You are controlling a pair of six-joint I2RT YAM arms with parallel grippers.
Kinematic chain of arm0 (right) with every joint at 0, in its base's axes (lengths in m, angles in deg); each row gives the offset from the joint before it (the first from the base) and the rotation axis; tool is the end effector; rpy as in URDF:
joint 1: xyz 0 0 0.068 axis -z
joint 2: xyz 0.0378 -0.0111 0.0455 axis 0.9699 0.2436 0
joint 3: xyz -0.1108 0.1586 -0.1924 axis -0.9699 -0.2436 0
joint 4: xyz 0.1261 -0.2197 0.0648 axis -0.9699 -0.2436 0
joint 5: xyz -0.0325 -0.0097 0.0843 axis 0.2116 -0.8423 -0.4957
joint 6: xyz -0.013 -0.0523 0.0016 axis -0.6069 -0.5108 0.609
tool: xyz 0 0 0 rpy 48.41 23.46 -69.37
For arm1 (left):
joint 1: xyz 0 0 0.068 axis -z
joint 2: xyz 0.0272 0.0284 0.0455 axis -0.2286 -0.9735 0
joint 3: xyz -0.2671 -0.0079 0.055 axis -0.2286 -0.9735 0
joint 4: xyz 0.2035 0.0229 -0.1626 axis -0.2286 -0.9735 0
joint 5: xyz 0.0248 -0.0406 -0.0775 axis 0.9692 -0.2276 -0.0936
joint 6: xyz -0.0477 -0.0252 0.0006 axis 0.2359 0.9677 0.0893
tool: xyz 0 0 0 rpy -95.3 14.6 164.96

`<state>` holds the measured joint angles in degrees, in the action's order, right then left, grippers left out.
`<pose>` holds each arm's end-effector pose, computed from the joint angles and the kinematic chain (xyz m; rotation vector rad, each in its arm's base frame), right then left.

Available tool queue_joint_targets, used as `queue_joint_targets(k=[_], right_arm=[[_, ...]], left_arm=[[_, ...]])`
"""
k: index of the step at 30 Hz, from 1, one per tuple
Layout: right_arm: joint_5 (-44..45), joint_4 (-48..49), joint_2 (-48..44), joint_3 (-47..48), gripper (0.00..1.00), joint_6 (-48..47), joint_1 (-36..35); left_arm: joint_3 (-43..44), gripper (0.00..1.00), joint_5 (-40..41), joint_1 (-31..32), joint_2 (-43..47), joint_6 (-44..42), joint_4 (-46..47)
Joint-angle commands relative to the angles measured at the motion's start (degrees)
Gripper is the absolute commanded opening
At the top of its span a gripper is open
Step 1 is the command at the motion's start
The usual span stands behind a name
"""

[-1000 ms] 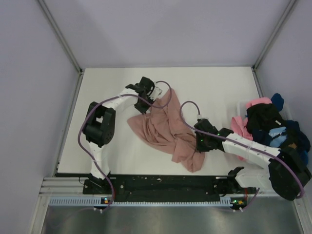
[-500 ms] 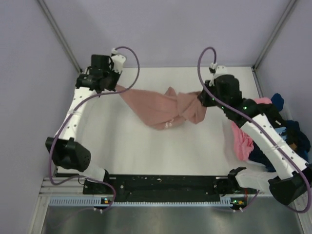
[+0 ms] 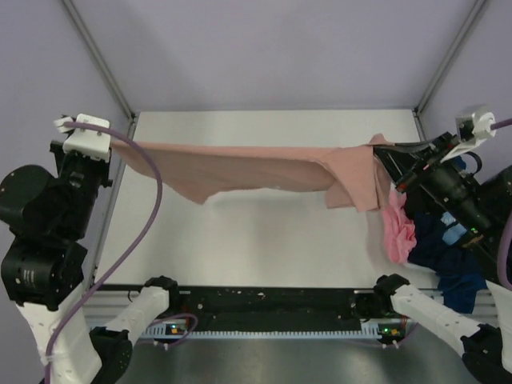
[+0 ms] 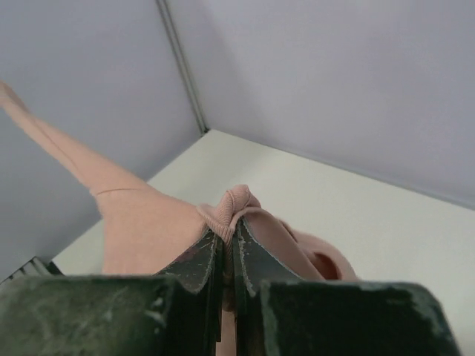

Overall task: Fold and stack the t-shirts
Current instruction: Flatten out the tshirt

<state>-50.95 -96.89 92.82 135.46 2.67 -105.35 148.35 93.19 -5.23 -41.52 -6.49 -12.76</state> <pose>0.0688 0.0428 0.5279 -0.3155 1.4655 0.6452 0.0721 -0.0048 0.5550 0.3662 1.5631 0.3676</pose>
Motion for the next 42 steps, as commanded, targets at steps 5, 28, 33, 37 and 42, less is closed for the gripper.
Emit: queue_joint_targets(k=[5, 28, 33, 37, 42], right_arm=[[-1.74, 7.57, 7.2, -5.35, 0.0, -0.59, 0.1], [-24.31, 19.63, 33.78, 8.13, 0.0, 3.81, 16.89], [-27.74, 21.74, 27.62, -17.96, 0.18, 5.21, 16.88], [-17.51, 19.9, 26.64, -32.4, 0.48, 8.54, 16.88], [-3.15, 13.13, 25.86, -40.15, 0.52, 9.52, 16.8]], left_arm=[[-7.85, 0.0, 0.89, -0.25, -3.76, 1.76, 3.41], [-14.94, 0.0, 0.29, -10.54, -17.06, 0.71, 26.46], [-39.64, 0.0, -6.74, -10.62, -10.8, 1.67, 27.87], [-53.97, 0.0, -7.9, -10.54, -11.58, 2.55, 30.59], [-62.0, 0.0, -5.44, -10.54, -15.36, 1.33, 32.97]])
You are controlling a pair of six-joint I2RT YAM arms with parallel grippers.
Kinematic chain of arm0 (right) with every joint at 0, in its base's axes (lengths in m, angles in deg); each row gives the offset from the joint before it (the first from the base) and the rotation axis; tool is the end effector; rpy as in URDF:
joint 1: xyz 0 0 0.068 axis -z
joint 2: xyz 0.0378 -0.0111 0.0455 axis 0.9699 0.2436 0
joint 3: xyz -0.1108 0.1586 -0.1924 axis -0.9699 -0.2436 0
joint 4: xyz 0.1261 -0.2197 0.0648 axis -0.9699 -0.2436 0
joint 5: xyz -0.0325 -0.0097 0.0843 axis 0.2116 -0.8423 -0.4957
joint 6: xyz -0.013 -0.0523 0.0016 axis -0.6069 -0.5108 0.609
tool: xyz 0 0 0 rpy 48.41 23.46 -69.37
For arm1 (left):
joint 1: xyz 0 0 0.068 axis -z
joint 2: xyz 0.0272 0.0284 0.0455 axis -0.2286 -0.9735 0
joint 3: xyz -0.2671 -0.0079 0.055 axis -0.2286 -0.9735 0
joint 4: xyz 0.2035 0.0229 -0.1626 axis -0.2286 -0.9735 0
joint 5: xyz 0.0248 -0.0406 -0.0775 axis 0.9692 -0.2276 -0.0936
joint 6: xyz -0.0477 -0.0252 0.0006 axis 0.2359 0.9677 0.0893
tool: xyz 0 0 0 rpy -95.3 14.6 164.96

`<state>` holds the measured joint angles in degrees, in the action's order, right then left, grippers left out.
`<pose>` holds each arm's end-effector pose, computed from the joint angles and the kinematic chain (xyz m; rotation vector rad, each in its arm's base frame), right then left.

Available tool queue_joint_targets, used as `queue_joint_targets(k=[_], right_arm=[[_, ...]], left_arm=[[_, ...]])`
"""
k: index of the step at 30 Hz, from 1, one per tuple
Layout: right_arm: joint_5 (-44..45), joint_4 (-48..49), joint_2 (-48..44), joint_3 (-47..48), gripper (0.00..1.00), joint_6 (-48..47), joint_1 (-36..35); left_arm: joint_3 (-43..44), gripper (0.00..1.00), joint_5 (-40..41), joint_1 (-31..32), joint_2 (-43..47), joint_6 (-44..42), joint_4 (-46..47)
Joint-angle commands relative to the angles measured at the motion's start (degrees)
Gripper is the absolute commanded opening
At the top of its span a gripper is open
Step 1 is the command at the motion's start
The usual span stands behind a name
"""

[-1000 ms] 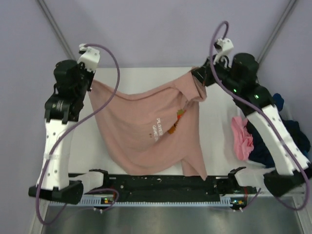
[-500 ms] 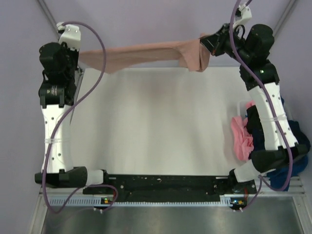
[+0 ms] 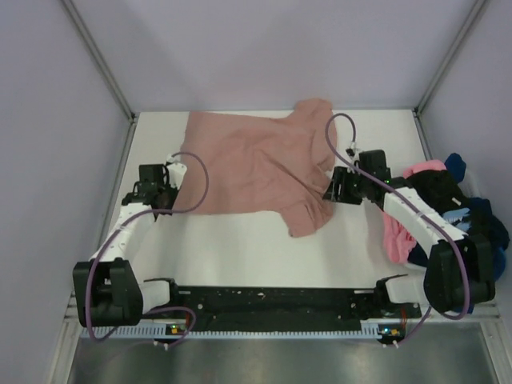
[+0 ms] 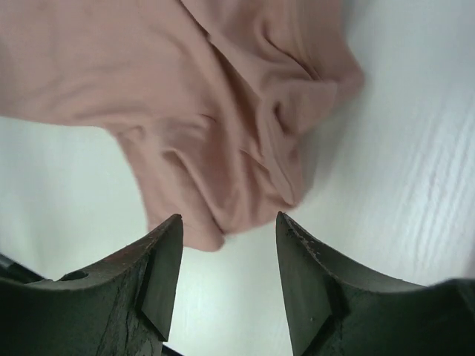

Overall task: Fold and stack the t-shirts
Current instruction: Flatten out the tshirt

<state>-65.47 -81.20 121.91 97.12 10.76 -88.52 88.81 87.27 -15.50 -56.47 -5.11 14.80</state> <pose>0.2664 0.0722 0.2484 -0.0318 2.4121 0.6771 0.2459 0.0114 0.2432 0.4626 2.3851 0.2698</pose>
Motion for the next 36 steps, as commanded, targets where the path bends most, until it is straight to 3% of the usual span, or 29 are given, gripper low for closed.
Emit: queue_joint_targets(k=[1, 5, 9, 14, 17, 20, 21, 25, 31, 36], right_arm=[[12.59, -3.18, -4.11, -3.3, 0.52, 1.78, -0.47], [18.91, -3.27, -6.93, -7.88, 0.54, 1.87, -5.38], [24.73, -2.92, -2.81, -7.02, 0.57, 0.82, -6.45], [18.51, 2.87, 8.16, -3.5, 0.53, -1.47, -6.54], [18.41, 4.38, 13.62, -0.6, 0.39, -3.31, -6.45], [17.09, 5.87, 14.6, 0.28, 0.13, -4.54, -6.45], [17.17, 5.61, 14.08, 0.37, 0.0, -4.63, -6.54], [17.45, -3.51, 5.93, 2.12, 0.0, -3.67, -6.45], [10.07, -18.54, -14.9, 4.77, 0.0, 0.37, -6.54], [3.39, -18.57, -22.4, -0.85, 0.0, 7.04, -9.08]], left_arm=[[-3.68, 0.0, 1.09, -0.35, -0.94, -0.32, 6.1], [-6.77, 0.0, 2.77, -0.97, -1.47, -0.67, 7.51], [-7.56, 0.0, 3.39, -1.67, -0.25, -0.41, 7.61], [-8.09, 0.0, 3.03, -1.85, 1.25, -0.41, 7.16], [-8.27, 0.0, 3.47, -2.02, 1.6, -0.32, 7.43], [-8.0, 0.0, 3.21, -2.55, 2.3, -0.32, 6.82], [-7.74, 0.0, 3.3, -2.72, 2.74, -0.41, 6.55], [-4.76, 0.0, 3.3, -3.52, 4.94, -0.93, 3.05], [-0.71, 0.0, 2.42, -3.78, 9.69, -2.16, -1.88], [-1.85, 0.0, 1.98, -3.78, 9.34, -2.52, -1.54]])
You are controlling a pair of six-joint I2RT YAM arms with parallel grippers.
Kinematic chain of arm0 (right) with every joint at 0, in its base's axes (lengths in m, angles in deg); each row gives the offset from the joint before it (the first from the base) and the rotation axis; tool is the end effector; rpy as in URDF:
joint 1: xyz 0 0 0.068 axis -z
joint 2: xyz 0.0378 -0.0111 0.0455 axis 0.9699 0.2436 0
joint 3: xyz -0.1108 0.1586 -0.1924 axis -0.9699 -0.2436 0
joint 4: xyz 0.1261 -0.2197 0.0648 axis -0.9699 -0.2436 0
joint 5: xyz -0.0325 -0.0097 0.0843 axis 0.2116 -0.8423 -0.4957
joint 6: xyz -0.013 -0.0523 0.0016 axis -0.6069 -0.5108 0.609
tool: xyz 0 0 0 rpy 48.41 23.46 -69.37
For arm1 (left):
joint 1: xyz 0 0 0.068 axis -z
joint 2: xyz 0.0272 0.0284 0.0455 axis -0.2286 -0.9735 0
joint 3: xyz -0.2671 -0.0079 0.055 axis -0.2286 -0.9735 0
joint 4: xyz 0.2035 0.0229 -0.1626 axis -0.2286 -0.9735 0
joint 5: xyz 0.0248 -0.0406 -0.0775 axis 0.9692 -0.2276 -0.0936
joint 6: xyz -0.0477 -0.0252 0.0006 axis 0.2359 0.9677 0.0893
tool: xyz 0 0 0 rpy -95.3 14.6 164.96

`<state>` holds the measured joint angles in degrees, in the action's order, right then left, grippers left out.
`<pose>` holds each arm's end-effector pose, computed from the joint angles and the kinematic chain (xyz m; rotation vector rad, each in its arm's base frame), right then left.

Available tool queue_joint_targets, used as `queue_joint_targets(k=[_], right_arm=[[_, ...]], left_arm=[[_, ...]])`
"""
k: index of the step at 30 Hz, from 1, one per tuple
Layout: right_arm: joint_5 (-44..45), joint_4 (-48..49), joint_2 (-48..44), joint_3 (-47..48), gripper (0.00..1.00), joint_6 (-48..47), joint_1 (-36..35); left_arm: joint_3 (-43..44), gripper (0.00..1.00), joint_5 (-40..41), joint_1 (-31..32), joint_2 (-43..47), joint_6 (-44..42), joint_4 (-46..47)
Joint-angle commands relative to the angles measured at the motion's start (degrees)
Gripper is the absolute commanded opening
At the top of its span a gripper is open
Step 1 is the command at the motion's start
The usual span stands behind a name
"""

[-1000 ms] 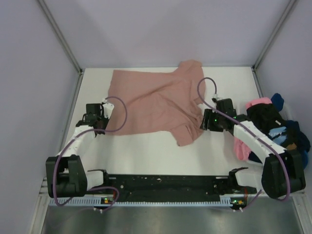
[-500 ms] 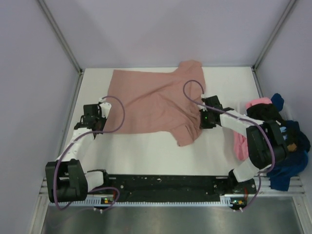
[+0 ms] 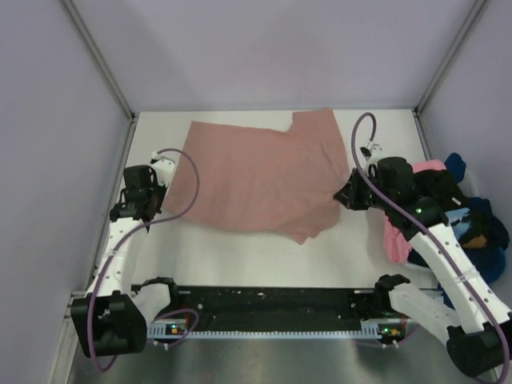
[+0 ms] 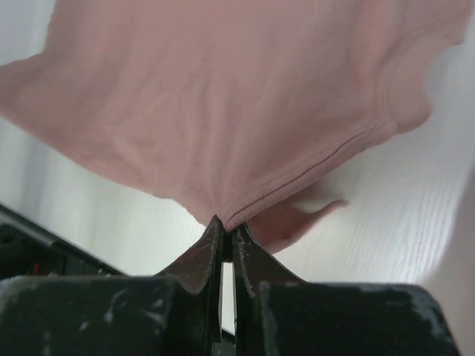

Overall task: Fold and stack the t-shirts
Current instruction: Flatten out the tshirt

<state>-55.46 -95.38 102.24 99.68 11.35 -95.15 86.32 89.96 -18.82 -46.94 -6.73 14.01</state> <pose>0.1896 0.0728 0.3182 -0.0846 2.2752 0.5617 0.2161 0.0245 0.2632 0.3829 2.3002 0.3895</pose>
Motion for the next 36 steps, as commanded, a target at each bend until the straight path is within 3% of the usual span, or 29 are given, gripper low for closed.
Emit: queue_joint_targets(k=[1, 4, 7, 12, 18, 20, 23, 25, 29, 33, 36], right_arm=[[-7.76, -3.25, -2.03, -4.37, 0.0, 7.16, -3.86], [-11.81, -0.61, 3.05, -4.91, 0.0, 7.61, -5.01], [-7.45, 1.5, 11.05, -1.32, 0.0, 3.76, -4.05], [-0.68, 3.97, 27.92, 10.79, 0.0, -1.61, 1.22], [0.49, 4.24, 46.64, 26.36, 0.0, -6.19, 1.4], [-0.3, 4.06, 51.13, 30.32, 0.14, -6.98, 1.4], [0.83, 2.92, 54.92, 34.54, 0.42, -8.12, 1.49], [2.06, 1.6, 54.15, 35.43, 0.51, -9.17, 1.75], [6.45, 0.63, 45.2, 30.35, 0.59, -11.29, 1.75], [8.4, 0.11, 33.77, 20.17, 0.62, -8.66, 1.75], [4.28, 0.37, 27.61, 11.12, 0.62, -5.93, 1.84]], left_arm=[[0.29, 0.0, -0.71, -0.46, -0.63, -0.64, -0.4], [0.11, 0.0, -1.32, -0.46, -1.86, 0.33, -0.13], [-0.15, 0.0, -2.11, -0.46, -2.39, 0.86, -0.05], [-1.29, 0.0, -2.38, -0.46, -2.65, 0.25, -0.13], [-5.42, 0.0, -1.24, -0.46, -0.9, -3.61, -1.36], [-6.91, 0.01, -1.41, -0.46, -0.46, -6.16, -3.03], [-7.71, 0.57, -2.37, -0.46, 0.68, -10.29, -6.54], [-7.01, 0.82, -3.34, -0.46, 2.17, -13.28, -9.87], [-2.62, 0.89, -7.8, -0.46, 6.22, -18.9, -16.46], [4.76, 0.83, -17.65, -0.46, 4.74, -27.68, -25.61], [3.99, 0.82, -23.46, -0.37, 2.45, -37.52, -28.09]])
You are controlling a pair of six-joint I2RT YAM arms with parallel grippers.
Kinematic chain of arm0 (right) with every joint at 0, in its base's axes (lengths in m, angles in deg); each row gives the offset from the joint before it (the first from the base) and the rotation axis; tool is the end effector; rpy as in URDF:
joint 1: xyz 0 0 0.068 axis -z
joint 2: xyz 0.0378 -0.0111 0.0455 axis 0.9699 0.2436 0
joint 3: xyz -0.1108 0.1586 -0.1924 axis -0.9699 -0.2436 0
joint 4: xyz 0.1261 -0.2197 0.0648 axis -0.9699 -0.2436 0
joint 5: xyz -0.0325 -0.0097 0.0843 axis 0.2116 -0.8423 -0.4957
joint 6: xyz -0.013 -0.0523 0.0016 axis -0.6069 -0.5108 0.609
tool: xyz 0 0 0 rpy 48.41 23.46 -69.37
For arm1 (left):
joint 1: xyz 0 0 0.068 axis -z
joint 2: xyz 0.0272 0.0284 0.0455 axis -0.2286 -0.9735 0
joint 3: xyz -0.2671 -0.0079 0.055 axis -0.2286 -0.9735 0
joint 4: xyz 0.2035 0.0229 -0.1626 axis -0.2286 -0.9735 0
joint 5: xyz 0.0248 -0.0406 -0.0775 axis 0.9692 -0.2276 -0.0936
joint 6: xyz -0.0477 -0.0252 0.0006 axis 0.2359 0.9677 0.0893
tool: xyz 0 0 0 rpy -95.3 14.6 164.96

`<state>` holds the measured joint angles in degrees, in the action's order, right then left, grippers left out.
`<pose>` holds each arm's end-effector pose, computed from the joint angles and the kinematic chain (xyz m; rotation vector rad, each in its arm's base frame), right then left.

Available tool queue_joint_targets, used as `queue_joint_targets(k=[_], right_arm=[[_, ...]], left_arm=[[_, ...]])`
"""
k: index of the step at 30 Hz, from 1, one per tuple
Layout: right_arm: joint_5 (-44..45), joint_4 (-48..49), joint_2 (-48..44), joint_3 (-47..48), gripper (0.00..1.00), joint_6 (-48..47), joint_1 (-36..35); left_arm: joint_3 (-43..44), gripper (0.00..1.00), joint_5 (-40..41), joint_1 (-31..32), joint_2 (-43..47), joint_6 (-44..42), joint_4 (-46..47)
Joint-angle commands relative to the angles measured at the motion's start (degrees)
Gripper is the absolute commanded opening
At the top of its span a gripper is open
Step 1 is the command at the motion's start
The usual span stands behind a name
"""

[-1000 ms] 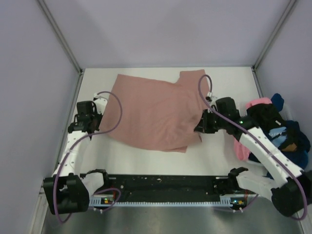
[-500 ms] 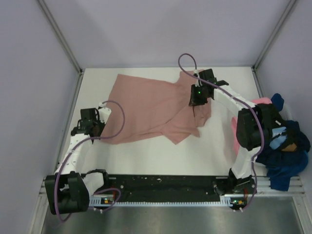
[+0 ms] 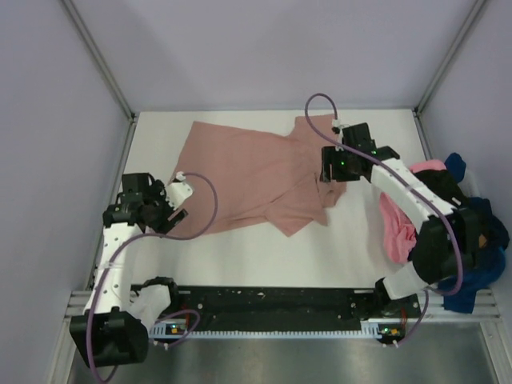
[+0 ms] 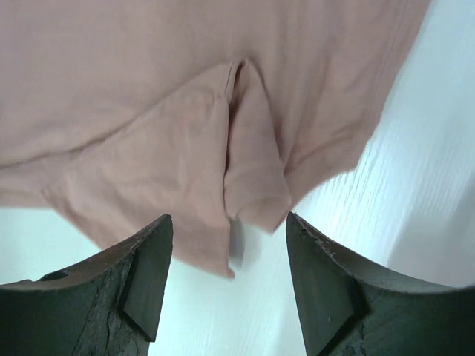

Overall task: Fold and stack the t-shirts
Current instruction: Flatten out the tshirt

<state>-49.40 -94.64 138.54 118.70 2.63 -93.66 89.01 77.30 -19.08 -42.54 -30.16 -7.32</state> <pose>0.3263 0.1071 0.2668 -0.1735 2.5322 0.2890 0.1779 0.0137 0.2656 1.0109 2.3448 0.2157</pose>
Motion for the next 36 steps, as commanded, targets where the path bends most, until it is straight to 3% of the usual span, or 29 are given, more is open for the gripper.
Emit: queue_joint_targets(k=[1, 7, 16, 19, 21, 22, 23, 25, 28, 30, 32, 33, 36], right_arm=[[-3.88, 0.32, -10.19, -10.37, 0.62, 3.4, 0.18], [-9.87, 5.86, -12.67, -20.93, 0.63, 2.62, -2.19], [-11.98, 17.38, -3.19, -23.58, 0.61, 0.42, -2.37], [-12.69, 17.03, -0.28, -22.61, 0.44, 0.77, -2.37], [-12.69, 16.77, -0.71, -22.7, 0.15, 1.12, -2.46], [-12.78, 16.15, -1.41, -22.7, 0.05, 1.47, -2.46], [-12.69, 15.19, -2.81, -22.35, 0.0, 1.82, -2.37], [-12.86, 12.99, -6.49, -21.91, 0.0, 2.88, -2.46], [-12.95, 9.92, -14.57, -21.21, 0.0, 4.11, -2.46], [-12.78, 7.55, -19.59, -20.24, 0.0, 4.46, -2.37], [-12.95, 5.09, -24.25, -18.66, 0.0, 4.38, -2.37], [-12.95, 4.2, -26.44, -17.87, 0.0, 4.55, -2.37], [-12.95, 1.22, -31.99, -14.8, 0.0, 4.46, -2.02]], left_arm=[[0.42, 0.83, -11.34, -0.11, -2.73, -16.38, -5.71], [-5.37, 0.87, -11.08, -0.19, -6.16, -30.98, -2.54], [-13.02, 0.86, -7.66, -0.11, -10.73, -31.17, 11.78], [-13.91, 0.86, -6.69, -0.11, -12.23, -31.0, 12.67], [-14.79, 0.85, -6.25, -0.11, -12.58, -29.68, 15.2], [-15.23, 0.84, -5.99, -0.11, -12.5, -28.98, 16.79], [-15.58, 0.83, -5.98, -0.11, -12.76, -28.63, 17.67], [-15.76, 0.79, -6.24, -0.02, -13.11, -28.18, 18.82], [-16.11, 0.67, -6.25, -0.11, -14.69, -27.13, 20.58], [-16.11, 0.52, -5.81, -0.02, -16.09, -26.43, 21.2], [-15.85, 0.26, -5.72, -0.19, -16.71, -25.11, 21.64], [-15.41, 0.01, -5.72, -0.11, -16.97, -24.06, 21.81], [-13.13, 0.0, -5.81, -0.11, -15.93, -19.58, 20.94]])
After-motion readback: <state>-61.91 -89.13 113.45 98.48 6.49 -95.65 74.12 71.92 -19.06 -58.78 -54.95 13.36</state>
